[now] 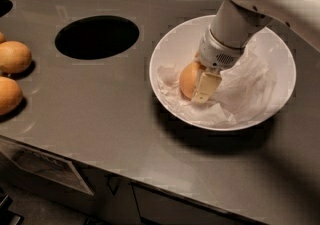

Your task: Pick orange from white bowl

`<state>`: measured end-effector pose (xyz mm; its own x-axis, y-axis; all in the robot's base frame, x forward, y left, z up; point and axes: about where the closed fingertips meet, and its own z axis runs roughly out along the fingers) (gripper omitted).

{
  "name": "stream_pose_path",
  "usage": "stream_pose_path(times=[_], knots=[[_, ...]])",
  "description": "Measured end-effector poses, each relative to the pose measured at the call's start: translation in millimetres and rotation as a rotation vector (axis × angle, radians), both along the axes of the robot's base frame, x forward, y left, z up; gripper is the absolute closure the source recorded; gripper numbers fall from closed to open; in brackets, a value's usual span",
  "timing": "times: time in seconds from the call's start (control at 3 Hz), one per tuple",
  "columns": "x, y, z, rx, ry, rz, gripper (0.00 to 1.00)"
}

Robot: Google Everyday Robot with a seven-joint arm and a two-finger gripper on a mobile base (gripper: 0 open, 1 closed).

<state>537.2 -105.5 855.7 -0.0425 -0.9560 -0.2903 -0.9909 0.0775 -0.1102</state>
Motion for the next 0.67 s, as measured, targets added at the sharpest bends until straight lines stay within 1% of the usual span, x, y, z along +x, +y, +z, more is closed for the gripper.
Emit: stream_pose_path(times=[0.33, 0.67], knots=[[0.0, 0.0, 0.1, 0.0, 0.0, 0.0, 0.84], [-1.6, -0.7, 7.2, 0.004, -0.021, -0.013, 1.0]])
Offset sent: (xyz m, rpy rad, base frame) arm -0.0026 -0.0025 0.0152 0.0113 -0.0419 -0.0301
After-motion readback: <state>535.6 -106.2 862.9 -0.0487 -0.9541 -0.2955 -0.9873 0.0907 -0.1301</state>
